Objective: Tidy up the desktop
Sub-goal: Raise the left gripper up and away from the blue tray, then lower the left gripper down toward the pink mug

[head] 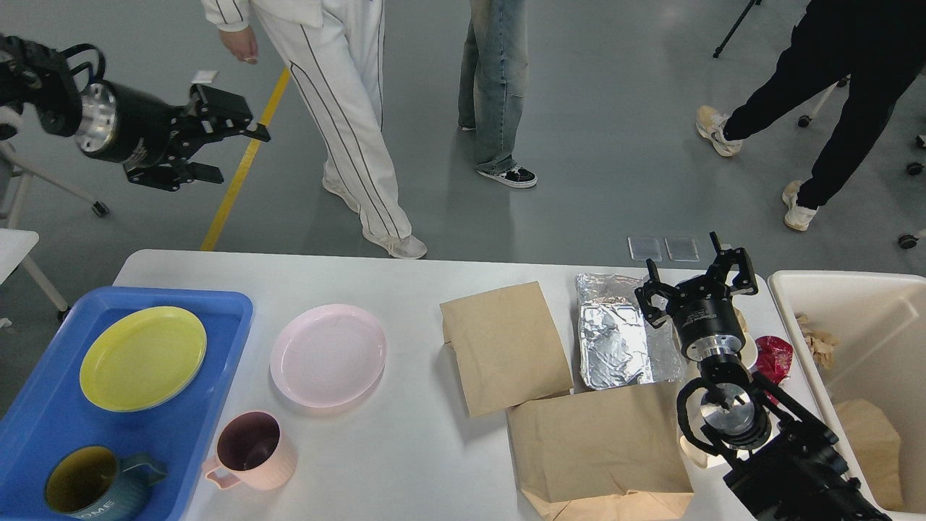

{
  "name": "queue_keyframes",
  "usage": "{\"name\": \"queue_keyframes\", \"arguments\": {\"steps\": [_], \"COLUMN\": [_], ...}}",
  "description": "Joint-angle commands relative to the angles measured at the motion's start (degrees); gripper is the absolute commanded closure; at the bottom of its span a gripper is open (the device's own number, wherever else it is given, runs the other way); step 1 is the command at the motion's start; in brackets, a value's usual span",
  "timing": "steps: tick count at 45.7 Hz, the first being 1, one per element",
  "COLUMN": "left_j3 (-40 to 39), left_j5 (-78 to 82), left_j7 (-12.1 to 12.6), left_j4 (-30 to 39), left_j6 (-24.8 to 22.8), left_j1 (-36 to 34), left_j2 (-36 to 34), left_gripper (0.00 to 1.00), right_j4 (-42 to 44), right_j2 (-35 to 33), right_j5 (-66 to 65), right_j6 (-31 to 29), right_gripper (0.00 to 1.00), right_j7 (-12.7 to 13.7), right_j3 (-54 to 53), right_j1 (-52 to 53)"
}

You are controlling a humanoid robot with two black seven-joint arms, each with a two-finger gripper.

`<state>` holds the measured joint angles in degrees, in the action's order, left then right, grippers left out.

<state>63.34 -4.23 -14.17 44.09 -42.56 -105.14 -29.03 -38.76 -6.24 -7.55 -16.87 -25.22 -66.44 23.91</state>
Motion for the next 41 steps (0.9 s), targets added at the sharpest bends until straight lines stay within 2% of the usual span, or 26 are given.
{"name": "queue_keyframes", "arguments": {"steps": [1, 6, 12, 18, 23, 29, 35, 41], "left_j3": [6.9, 10.8, 17.7, 20.8, 21.9, 25.0, 29.5, 31.2], "left_j5": [-0.2, -0.1, -0.1, -0.4, -1.1, -3.9, -6.9, -6.9], "left_j7": [-0.8, -0.5, -0.7, -1.6, -3.1, -6.3, -7.4, -7.4], "left_j4": [4.4, 7.3, 16.8, 28.0, 37.7, 47.4, 54.0, 54.7], "left_j6": [0.1, -0.2, -3.4, -3.8, -3.5, -3.4, -3.1, -3.7], "left_j1": [-7.3, -11.9, -22.1, -31.6, -39.3, -47.9, -51.6, -52.0], "left_j2": [5.5, 10.1, 14.9, 19.1, 20.7, 21.5, 24.0, 23.9], "left_gripper": [0.03, 0.03, 0.03, 0.03, 0.03, 0.04, 0.04, 0.03], "right_j4": [0.0, 0.0, 0.0, 0.0, 0.0, 0.0, 0.0, 0.0], "right_j2": [0.0, 0.0, 0.0, 0.0, 0.0, 0.0, 0.0, 0.0], "right_j5": [0.0, 0.0, 0.0, 0.0, 0.0, 0.0, 0.0, 0.0], "right_j6": [0.0, 0.0, 0.0, 0.0, 0.0, 0.0, 0.0, 0.0], "right_gripper": [0.0, 0.0, 0.0, 0.0, 0.0, 0.0, 0.0, 0.0], "right_j7": [0.0, 0.0, 0.0, 0.0, 0.0, 0.0, 0.0, 0.0], "right_j3": [0.0, 0.0, 0.0, 0.0, 0.0, 0.0, 0.0, 0.0], "right_j1": [0.0, 0.0, 0.0, 0.0, 0.0, 0.0, 0.0, 0.0]}}
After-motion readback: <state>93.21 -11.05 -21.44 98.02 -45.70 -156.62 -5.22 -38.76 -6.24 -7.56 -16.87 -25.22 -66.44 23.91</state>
